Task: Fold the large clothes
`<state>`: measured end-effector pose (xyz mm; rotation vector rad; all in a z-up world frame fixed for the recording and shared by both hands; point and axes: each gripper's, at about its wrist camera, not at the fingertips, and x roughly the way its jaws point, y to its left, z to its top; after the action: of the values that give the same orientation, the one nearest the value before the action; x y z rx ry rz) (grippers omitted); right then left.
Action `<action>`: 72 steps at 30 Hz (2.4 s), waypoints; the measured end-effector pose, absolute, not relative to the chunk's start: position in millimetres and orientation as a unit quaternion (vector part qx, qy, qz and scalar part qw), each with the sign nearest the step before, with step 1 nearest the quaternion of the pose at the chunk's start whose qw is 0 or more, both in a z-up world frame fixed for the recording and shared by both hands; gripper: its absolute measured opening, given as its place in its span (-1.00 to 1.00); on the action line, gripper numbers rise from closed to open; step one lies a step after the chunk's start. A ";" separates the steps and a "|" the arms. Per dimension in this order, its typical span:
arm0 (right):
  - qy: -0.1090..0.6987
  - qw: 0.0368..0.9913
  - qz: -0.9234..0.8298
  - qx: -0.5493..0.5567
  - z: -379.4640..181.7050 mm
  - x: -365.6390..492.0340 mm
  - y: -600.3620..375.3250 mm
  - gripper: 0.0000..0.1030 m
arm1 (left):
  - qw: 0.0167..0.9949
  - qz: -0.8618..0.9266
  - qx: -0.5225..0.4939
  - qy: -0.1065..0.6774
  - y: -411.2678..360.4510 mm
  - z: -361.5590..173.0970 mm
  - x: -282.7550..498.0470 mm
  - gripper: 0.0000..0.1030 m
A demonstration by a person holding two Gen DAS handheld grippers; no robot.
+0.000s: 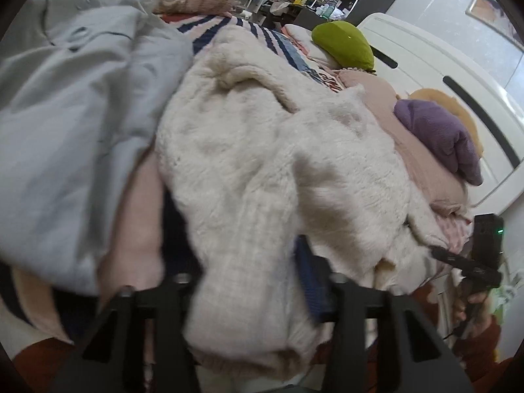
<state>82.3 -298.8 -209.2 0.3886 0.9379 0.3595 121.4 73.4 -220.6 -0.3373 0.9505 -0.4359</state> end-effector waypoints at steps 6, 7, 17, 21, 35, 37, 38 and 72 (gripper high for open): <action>0.423 0.862 0.186 0.207 -195.6 87.0 -296.4 -0.76 | 0.869 -0.216 -0.132 0.425 66.4 -192.0 111.9 -0.66; 0.413 0.866 0.188 0.211 -188.9 84.3 -299.1 -0.77 | 0.873 -0.218 -0.132 0.416 66.8 -184.8 109.3 -0.66; 0.339 0.888 0.220 0.217 -125.8 47.7 -290.4 -0.85 | 0.893 -0.275 -0.137 0.328 66.9 -110.8 66.0 -0.72; 0.340 0.884 0.243 0.209 -110.3 25.5 -280.2 -0.86 | 0.900 -0.284 -0.135 0.302 74.4 -86.2 36.1 -0.73; 0.336 0.903 0.241 0.115 -20.6 75.6 -274.7 -0.87 | 0.918 -0.240 -0.072 0.308 98.3 -28.2 96.2 -0.71; 0.347 0.902 0.234 0.109 -19.0 106.2 -280.9 -0.87 | 0.915 -0.233 -0.072 0.323 99.2 -29.9 125.2 -0.71; 0.351 0.902 0.228 0.107 -19.7 121.9 -284.3 -0.87 | 0.911 -0.232 -0.080 0.332 100.9 -31.3 145.2 -0.70; 0.463 0.877 0.108 0.068 -96.5 341.4 -330.1 0.42 | 0.865 -0.199 -0.060 0.456 94.8 -54.6 334.2 0.71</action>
<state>341.4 -330.1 -96.5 0.1419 0.9655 0.2253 334.2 94.8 -54.6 -0.1256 0.9560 -0.4163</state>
